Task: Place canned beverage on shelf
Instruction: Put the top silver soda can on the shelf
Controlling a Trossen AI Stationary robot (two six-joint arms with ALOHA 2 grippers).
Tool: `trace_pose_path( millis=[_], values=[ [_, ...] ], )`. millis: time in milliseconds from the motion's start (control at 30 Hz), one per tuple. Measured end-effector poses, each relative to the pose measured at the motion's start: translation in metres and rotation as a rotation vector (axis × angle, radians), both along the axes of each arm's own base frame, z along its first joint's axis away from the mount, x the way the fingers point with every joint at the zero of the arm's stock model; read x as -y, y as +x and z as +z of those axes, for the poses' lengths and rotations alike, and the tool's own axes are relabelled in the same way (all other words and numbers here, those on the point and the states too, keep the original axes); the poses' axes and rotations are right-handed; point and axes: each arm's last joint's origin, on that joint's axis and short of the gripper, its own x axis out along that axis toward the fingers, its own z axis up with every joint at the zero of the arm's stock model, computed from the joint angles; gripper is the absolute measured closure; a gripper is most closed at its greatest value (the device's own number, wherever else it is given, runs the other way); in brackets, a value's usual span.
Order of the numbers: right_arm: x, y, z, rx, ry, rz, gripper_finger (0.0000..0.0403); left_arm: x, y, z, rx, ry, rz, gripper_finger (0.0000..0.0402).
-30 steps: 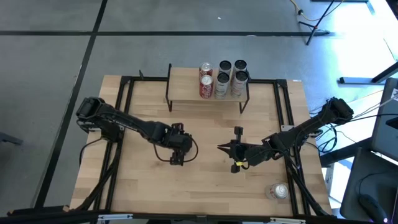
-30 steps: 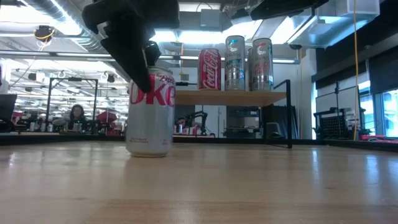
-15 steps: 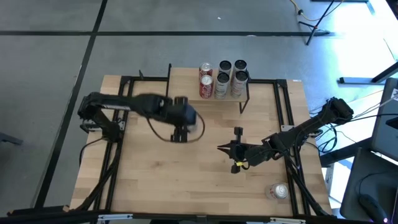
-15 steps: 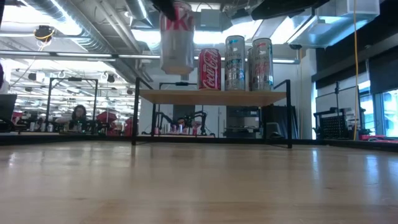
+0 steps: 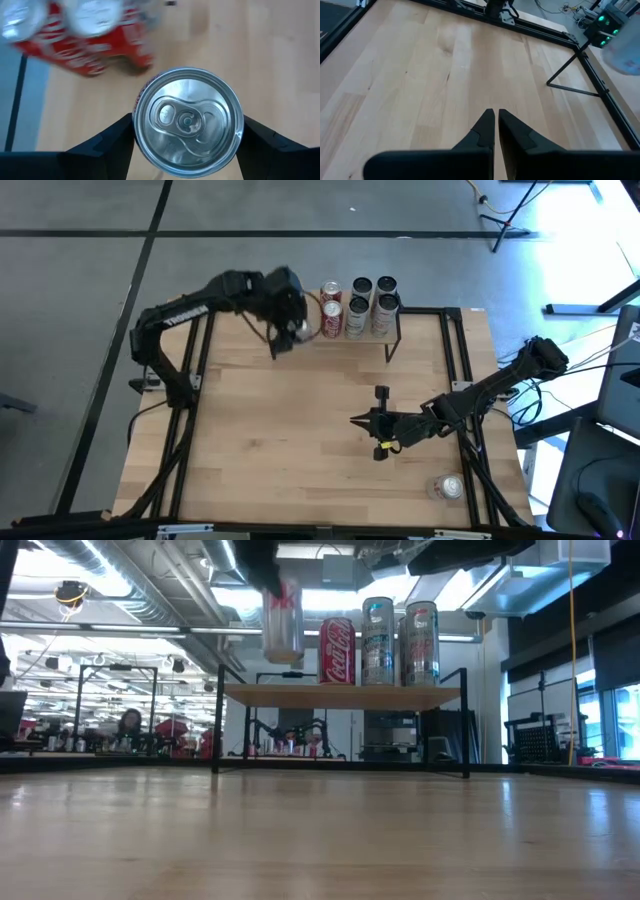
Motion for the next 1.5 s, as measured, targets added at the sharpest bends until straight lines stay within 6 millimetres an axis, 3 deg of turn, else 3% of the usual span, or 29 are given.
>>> trace_pose_path(
  millis=[233,467,733,1167,1500],
  values=[
    [0.002,0.001,0.0,-0.002,-0.016,0.003,0.0388,-0.047,-0.015,0.004,0.059,0.042,0.07,0.015],
    [0.017,0.005,-0.003,-0.041,-0.031,-0.042,0.0388,-0.073,-0.021,0.009,0.156,0.066,0.032,0.015],
    [0.035,0.008,-0.008,-0.097,-0.026,-0.106,0.0388,-0.096,-0.014,-0.013,0.083,0.054,0.052,0.015],
    [0.036,0.009,-0.008,-0.097,-0.026,-0.109,0.0388,-0.117,-0.009,-0.032,0.066,0.003,0.076,0.0148],
    [0.036,0.009,-0.008,-0.098,-0.028,-0.108,0.0388,-0.118,-0.004,-0.034,0.072,0.014,0.075,0.0115]
  ],
)
